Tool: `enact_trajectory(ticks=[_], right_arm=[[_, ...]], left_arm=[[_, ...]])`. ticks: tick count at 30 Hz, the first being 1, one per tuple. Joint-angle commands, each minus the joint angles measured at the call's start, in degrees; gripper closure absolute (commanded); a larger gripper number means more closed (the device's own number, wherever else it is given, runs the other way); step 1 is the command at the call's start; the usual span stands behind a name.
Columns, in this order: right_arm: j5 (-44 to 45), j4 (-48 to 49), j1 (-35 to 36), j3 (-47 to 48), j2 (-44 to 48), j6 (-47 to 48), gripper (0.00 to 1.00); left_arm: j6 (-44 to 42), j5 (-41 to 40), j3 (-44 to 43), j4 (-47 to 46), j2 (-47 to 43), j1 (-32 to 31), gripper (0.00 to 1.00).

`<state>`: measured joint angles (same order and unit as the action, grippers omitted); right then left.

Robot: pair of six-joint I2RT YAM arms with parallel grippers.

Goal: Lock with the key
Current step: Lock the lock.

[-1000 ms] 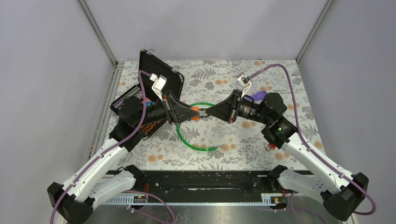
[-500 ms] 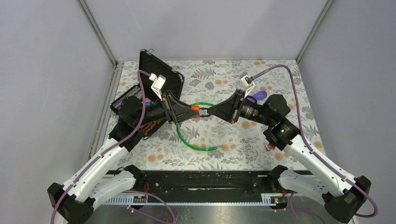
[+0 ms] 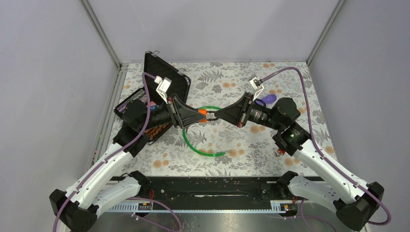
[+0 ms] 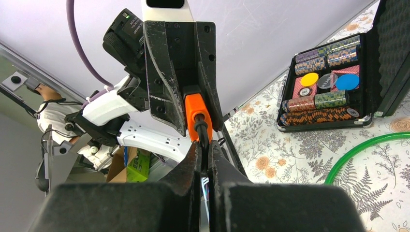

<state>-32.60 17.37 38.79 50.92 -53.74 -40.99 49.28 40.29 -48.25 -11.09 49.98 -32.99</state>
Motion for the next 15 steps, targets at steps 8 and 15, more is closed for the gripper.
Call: enact_trajectory(ticks=[8,15], right_arm=[[2.93,8.43,1.86,1.22,-3.33,0.28,1.00],[5.38,9.73,6.04,3.49,-7.33,-0.75,1.00]], left_arm=[[8.22,3.85,-1.32,-6.60,3.41,0.12,1.00],[6.27,3.58,-1.81,-4.84,6.23,-0.01,1.00]])
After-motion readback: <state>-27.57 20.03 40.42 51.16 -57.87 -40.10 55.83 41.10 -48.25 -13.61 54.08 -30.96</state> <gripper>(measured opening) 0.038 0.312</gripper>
